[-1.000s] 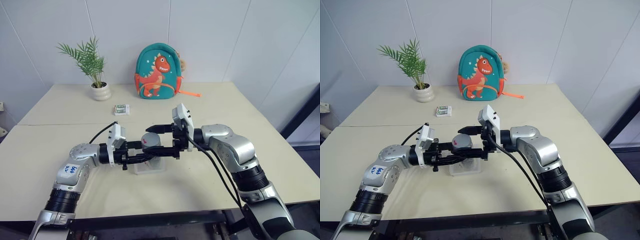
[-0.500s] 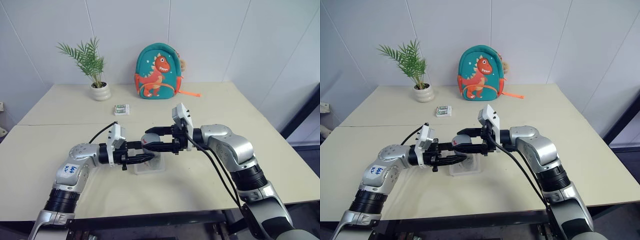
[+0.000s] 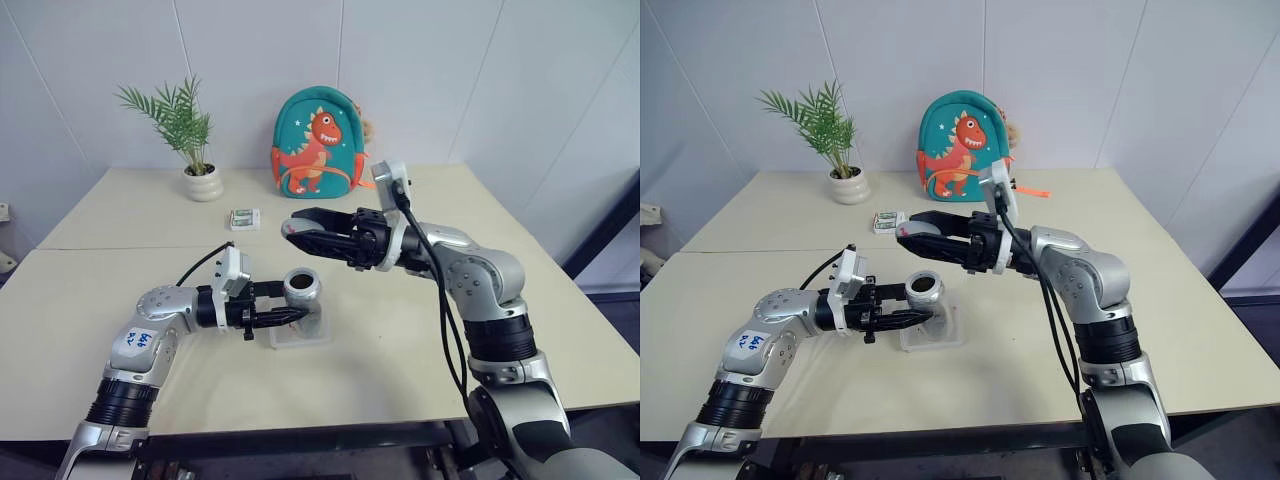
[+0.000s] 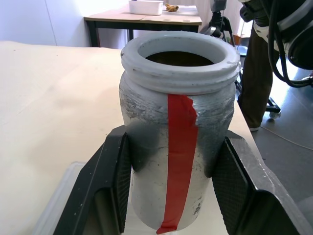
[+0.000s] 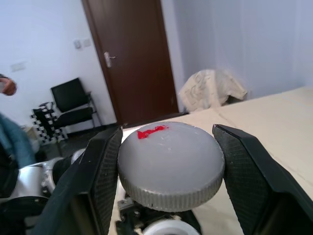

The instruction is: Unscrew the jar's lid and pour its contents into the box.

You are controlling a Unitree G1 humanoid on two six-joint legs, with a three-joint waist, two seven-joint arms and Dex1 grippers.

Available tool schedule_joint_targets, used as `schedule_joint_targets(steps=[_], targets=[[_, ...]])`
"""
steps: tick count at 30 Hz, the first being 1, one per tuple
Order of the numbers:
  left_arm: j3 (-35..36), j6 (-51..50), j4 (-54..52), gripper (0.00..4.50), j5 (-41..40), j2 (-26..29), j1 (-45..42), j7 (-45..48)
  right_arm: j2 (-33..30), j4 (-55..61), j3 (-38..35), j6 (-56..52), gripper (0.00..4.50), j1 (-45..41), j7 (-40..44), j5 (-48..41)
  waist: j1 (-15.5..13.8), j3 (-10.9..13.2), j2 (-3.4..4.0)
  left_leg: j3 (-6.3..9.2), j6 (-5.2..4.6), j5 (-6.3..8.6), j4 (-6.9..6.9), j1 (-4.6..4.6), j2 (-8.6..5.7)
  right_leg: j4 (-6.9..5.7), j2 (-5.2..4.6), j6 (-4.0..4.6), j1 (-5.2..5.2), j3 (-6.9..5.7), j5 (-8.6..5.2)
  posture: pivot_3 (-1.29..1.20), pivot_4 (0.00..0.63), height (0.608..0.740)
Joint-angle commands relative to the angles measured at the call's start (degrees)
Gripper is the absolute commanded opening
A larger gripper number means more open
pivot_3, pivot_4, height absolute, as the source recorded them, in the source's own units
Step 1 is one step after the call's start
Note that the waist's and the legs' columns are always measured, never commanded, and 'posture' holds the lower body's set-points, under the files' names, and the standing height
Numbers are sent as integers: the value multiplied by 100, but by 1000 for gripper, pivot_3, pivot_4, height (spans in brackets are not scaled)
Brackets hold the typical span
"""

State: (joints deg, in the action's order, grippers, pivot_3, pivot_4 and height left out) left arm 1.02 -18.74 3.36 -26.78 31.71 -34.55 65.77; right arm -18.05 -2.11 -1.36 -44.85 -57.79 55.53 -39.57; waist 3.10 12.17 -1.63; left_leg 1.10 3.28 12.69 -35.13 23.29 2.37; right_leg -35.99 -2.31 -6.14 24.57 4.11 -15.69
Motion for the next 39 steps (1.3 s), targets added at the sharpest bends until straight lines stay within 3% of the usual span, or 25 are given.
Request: schedule_joint_targets(steps=[1,5,11,19,28,34,39], targets=[[116,8,-192,1962,-108,52,31,-11,-448,50,-145,586,2898,243,-141,479,-2,0,0,-1,0,0,1,1,0,1,0,0,0,1,0,0,150,740],[294,-83,-221,1962,-247,124,34,-14,-1061,-441,-214,1627,2898,995,-194,1255,-42,0,-1,-4,-1,4,1,2,-1,11,0,-3,-2,3,0,0,150,740],[388,-296,-306,1962,-427,314,120,147,-1117,-1378,-716,2964,2898,1903,-509,1668,34,0,-1,-28,-4,6,3,-4,-1,8,6,-12,4,37,4,0,150,740],[389,-409,-228,1962,-444,309,-115,87,-893,-2690,-1000,4054,2898,2394,-787,1901,43,0,-1,-42,-4,5,-8,-13,-1,10,25,-33,-2,85,17,0,150,740],[396,-399,-238,1962,-406,301,-198,7,-834,-3582,-920,4883,2898,2374,-1007,2271,94,0,-1,-59,-4,5,-10,-17,-1,8,25,-40,1,104,21,0,150,740],[503,-442,-283,1962,-518,230,-177,-137,-1001,-3501,-1000,4782,4475,2281,-797,2148,151,0,-1,-62,-4,5,-12,-18,-1,8,25,-46,0,109,24,0,150,740],[574,-516,-307,1962,-569,271,-132,-182,-1239,-2165,-922,4065,4475,2500,-383,1799,163,0,0,-63,-4,5,-11,-18,-1,7,25,-46,1,111,24,0,150,740]])
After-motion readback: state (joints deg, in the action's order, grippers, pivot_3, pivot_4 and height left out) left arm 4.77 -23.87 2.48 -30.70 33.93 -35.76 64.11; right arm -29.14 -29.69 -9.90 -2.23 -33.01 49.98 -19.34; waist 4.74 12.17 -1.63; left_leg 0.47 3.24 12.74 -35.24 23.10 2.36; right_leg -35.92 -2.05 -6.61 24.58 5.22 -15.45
